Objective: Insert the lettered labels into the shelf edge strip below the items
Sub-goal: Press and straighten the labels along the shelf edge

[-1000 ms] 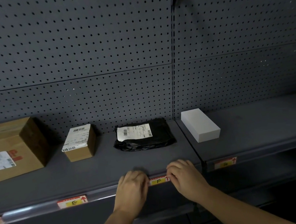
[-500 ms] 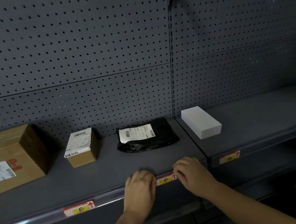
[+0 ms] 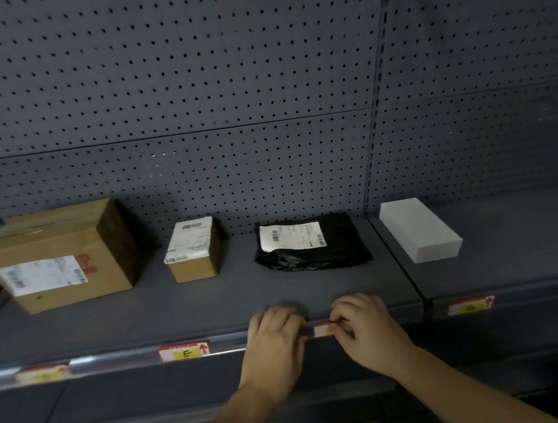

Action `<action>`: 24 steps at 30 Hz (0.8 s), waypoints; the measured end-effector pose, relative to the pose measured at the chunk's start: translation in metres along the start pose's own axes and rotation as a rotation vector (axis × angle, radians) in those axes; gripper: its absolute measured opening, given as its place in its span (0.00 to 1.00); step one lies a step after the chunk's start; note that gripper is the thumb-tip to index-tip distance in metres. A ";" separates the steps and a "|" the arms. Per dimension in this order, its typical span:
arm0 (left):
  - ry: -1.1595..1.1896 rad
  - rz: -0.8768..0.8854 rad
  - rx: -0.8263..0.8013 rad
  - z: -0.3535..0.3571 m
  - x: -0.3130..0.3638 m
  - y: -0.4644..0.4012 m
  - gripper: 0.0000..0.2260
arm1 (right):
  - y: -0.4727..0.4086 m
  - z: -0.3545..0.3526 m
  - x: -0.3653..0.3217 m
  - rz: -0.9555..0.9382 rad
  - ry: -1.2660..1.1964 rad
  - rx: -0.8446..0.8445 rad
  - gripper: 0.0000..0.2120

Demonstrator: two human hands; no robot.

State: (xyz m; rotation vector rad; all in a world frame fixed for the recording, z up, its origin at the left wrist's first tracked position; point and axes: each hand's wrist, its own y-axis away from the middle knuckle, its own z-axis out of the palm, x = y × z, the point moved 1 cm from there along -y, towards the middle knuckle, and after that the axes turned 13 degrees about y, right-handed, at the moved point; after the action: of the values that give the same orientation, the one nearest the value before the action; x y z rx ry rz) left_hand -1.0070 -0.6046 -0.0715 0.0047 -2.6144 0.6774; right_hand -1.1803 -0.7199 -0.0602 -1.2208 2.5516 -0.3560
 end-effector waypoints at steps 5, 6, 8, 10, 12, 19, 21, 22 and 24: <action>-0.078 -0.100 0.182 -0.039 -0.035 0.033 0.06 | -0.018 0.021 -0.059 -0.095 -0.058 0.008 0.06; -0.095 -0.115 0.199 -0.047 -0.045 0.040 0.06 | -0.021 0.025 -0.071 -0.097 -0.063 0.010 0.07; -0.124 -0.141 0.217 -0.062 -0.063 0.054 0.06 | -0.029 0.032 -0.093 -0.102 -0.064 0.011 0.08; -0.146 -0.167 0.227 -0.076 -0.082 0.067 0.06 | -0.037 0.037 -0.114 -0.111 -0.074 0.012 0.08; -0.160 -0.178 0.225 -0.090 -0.101 0.077 0.07 | -0.046 0.041 -0.137 -0.119 -0.082 0.017 0.08; -0.161 -0.138 0.149 -0.134 -0.165 0.095 0.07 | -0.066 0.060 -0.207 -0.081 -0.043 0.004 0.08; -0.162 -0.115 0.122 -0.140 -0.177 0.096 0.07 | -0.068 0.065 -0.218 -0.048 -0.018 0.003 0.07; -0.161 -0.098 0.105 -0.142 -0.182 0.097 0.06 | -0.069 0.066 -0.221 -0.029 -0.007 0.007 0.06; -0.146 -0.064 0.078 -0.143 -0.187 0.096 0.05 | -0.069 0.067 -0.225 0.003 0.009 0.022 0.05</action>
State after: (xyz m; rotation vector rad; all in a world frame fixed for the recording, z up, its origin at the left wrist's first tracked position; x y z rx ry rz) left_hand -0.7892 -0.4730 -0.0813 0.1664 -2.7118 0.7828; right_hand -0.9719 -0.5922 -0.0646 -1.2097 2.5504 -0.3884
